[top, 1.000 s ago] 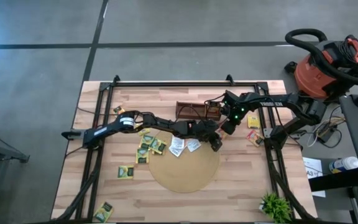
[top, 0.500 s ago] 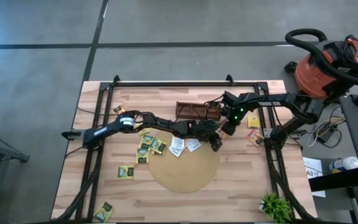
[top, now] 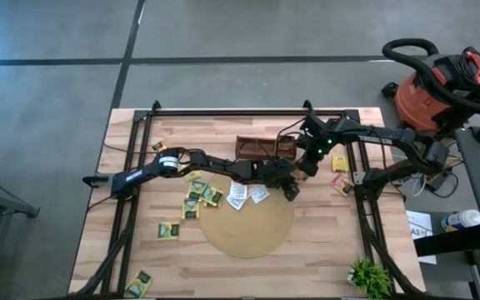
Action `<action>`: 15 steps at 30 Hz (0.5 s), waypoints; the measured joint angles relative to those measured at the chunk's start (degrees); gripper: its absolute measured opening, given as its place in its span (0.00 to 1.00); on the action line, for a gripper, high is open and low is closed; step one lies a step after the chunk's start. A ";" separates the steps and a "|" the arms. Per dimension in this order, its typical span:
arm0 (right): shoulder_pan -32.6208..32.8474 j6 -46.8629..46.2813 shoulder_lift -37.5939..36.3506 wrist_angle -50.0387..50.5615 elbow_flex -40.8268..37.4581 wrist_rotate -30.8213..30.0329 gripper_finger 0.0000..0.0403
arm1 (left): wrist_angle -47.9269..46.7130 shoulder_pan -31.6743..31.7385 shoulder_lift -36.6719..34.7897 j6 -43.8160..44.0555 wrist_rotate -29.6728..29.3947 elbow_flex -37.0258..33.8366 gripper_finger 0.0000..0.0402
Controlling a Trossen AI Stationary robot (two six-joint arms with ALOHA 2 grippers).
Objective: Pick & Place Tea
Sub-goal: Put the mango tea bag into the right section of the wooden organizer
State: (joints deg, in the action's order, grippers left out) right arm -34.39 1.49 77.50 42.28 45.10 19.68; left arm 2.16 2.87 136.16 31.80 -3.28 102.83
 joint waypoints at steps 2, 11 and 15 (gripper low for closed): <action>0.02 1.40 -1.56 1.51 1.42 -2.47 0.02 | -0.92 -0.06 -1.23 0.39 -0.01 -0.02 0.31; 0.02 8.97 -4.37 4.28 9.10 -9.48 0.02 | -8.71 -1.28 -8.59 1.27 -8.01 -0.07 0.31; 0.02 13.17 -2.80 4.15 13.61 -12.38 0.02 | -11.91 -2.54 -12.56 1.13 -12.37 -0.70 0.31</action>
State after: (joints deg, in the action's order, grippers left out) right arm -34.37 14.66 74.70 46.43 58.71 7.30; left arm -9.75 0.33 123.60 32.93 -15.66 102.13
